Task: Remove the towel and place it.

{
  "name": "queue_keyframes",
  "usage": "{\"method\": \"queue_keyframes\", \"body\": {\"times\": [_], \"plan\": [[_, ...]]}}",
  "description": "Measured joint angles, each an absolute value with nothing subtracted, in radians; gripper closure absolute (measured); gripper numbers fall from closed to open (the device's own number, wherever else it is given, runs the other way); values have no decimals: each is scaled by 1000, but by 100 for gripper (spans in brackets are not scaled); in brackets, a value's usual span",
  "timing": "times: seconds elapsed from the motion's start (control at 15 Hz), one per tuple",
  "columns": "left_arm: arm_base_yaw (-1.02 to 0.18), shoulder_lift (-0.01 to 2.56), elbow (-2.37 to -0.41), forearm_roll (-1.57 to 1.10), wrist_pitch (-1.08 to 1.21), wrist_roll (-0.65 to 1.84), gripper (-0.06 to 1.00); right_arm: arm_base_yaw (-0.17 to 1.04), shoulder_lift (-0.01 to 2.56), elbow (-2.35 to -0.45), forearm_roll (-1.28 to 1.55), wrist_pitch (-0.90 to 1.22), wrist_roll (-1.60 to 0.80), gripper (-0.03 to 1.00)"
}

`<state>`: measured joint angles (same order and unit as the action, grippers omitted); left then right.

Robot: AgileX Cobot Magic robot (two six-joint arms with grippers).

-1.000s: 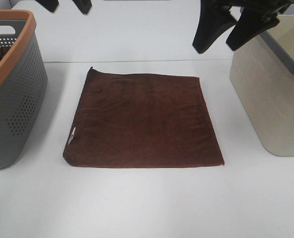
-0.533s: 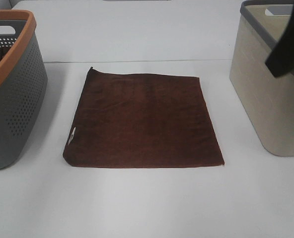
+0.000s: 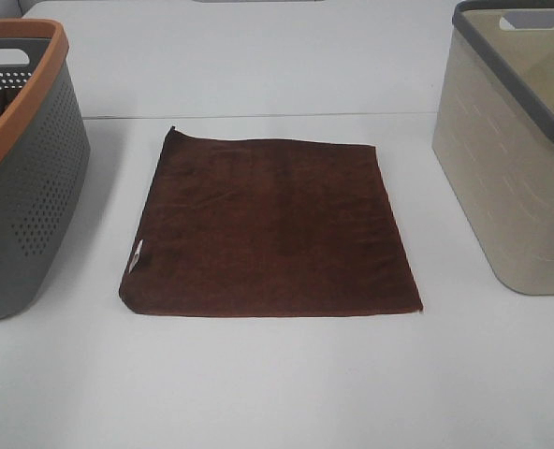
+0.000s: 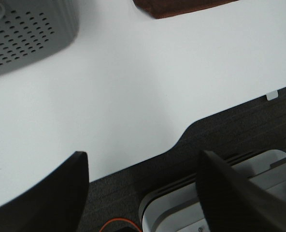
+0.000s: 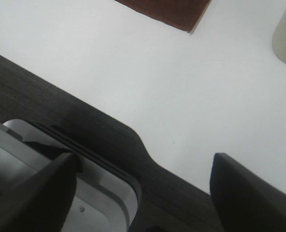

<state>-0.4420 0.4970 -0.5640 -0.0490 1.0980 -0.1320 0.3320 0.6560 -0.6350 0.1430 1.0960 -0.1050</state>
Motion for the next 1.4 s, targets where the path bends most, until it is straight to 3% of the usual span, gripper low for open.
{"method": "queue_keyframes", "body": {"times": [0.33,0.67,1.4], "plan": [[-442,220,-510,-103,1044,37,33,332,348,-510,108,1064,-105,24],[-442,173,-501,-114,1049,133,33,332,134,-507,97,1064,-105,24],[-442,173,-501,-115,1049,134,33,332,98,-503,95,1065,-105,24]]}}
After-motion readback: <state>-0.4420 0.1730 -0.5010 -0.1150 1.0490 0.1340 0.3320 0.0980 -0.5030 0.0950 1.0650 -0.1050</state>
